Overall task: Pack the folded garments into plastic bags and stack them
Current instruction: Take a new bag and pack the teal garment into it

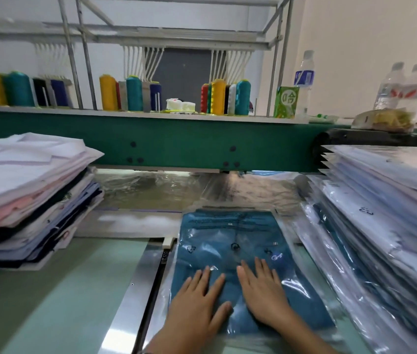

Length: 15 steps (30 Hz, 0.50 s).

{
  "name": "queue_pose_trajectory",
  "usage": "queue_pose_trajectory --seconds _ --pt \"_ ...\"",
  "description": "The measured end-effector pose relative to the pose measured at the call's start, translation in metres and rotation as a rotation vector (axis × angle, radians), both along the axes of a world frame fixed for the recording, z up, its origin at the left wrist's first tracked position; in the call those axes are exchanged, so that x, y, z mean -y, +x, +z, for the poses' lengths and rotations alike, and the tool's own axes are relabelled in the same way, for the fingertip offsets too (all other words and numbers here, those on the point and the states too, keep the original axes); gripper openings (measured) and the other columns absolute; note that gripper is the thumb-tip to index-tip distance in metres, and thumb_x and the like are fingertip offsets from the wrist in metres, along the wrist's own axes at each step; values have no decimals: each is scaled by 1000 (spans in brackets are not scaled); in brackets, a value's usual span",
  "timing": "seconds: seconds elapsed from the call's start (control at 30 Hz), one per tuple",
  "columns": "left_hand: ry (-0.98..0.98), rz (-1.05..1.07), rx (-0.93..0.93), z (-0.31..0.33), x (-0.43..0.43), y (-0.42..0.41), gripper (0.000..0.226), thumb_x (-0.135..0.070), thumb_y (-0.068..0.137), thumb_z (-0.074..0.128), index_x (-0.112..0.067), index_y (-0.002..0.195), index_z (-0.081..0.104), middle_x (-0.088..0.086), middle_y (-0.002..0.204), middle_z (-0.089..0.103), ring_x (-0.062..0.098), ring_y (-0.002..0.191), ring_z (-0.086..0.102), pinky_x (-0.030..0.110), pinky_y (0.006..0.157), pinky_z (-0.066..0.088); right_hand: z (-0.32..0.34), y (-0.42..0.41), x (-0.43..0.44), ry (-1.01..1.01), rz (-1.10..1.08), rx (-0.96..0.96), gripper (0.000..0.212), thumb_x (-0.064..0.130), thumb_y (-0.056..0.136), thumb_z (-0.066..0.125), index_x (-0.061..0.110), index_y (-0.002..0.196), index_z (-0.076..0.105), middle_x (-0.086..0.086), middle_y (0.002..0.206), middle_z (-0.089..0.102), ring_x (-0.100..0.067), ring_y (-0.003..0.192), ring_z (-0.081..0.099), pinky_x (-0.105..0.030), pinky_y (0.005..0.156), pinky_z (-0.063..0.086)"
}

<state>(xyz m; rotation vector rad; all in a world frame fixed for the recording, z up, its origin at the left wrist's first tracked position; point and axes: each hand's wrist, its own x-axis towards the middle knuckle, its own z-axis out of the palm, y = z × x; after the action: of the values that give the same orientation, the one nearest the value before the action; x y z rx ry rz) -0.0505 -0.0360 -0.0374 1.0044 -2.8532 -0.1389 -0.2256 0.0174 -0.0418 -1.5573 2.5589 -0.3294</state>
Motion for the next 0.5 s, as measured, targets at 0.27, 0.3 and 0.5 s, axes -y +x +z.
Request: queue_pose_trajectory --seconds 0.27,0.3,0.5 --pt "-125 72 -28 -4 3 24 71 -72 93 8 -39 155 1 -2 164 3 19 151 0 36 121 -2 2 -30 -68 -11 -165 -125 61 52 100 7 25 155 8 3 162 -4 -16 149 -6 -39 120 0" --pt "-120 95 -24 -3 0 21 69 -68 95 10 -35 156 4 0 164 5 20 151 1 38 121 -1 3 -31 -76 -12 -184 -116 61 51 100 8 25 155 8 2 162 -4 -19 149 -5 -40 120 2" --pt "7 -191 -509 15 -47 -13 36 -20 95 48 -22 130 59 -8 138 55 12 126 50 24 108 34 17 -31 -118 -161 -242 -135 40 25 102 30 26 140 44 -10 121 53 -25 114 52 -32 95 43"
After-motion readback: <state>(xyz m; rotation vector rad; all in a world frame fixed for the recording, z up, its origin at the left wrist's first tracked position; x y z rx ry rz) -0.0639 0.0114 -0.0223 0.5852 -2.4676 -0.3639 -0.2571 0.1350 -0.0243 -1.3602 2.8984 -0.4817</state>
